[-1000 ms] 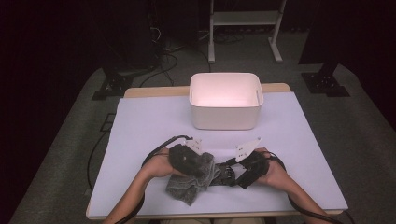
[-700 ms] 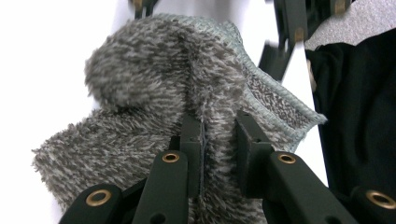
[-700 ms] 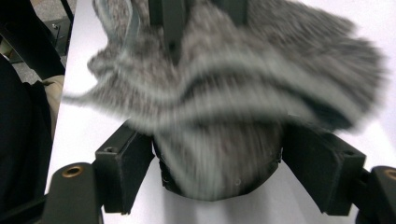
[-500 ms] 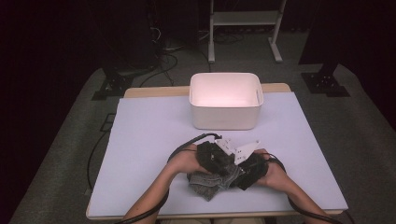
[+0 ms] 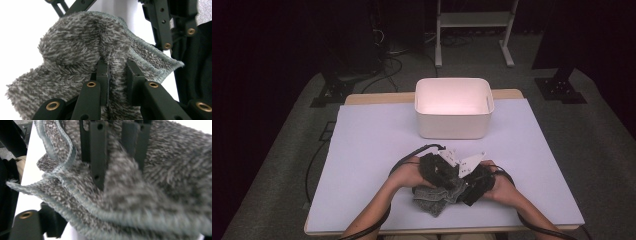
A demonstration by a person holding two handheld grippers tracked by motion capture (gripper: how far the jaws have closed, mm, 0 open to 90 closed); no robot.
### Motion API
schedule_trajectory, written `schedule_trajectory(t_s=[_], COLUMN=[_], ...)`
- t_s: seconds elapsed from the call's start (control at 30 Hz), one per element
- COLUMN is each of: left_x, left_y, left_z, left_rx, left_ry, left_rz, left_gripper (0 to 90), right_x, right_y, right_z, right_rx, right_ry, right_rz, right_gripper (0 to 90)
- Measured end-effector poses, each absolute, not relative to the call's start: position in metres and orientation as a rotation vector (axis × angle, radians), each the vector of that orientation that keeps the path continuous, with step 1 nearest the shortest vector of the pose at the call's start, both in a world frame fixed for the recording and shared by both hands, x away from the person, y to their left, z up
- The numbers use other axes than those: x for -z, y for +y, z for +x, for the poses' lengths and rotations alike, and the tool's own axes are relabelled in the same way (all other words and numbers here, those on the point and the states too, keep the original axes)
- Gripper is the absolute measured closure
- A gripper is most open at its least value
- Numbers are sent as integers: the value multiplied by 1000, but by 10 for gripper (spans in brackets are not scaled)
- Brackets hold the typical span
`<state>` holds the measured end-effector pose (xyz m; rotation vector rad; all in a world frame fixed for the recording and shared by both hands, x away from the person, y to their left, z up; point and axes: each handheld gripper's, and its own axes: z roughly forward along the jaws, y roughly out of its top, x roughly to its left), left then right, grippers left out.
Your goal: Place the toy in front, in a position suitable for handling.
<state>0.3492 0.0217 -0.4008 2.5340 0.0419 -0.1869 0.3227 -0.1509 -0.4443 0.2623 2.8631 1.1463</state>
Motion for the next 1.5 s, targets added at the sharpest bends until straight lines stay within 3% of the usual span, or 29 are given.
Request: schedule_trajectory(t_s=[0.07,0.6,1.27,1.5], left_x=[400,407,406,407], left_y=[27,124,100,102], left_z=[349,354,347,346], left_rx=[186,160,141,157], left_ry=[58,312,185,179], left_rz=[2527,2473,2514,2507], left_gripper=[755,750,754,754], right_x=[444,448,426,433], right_y=[-153,-150,-147,-135], right_z=[324,322,342,354], right_rx=[-1137,-1092,-1271,-1264], right_ry=[2857,2892,2980,3017], right_rz=[256,279,426,493], right_gripper=[197,212,174,169])
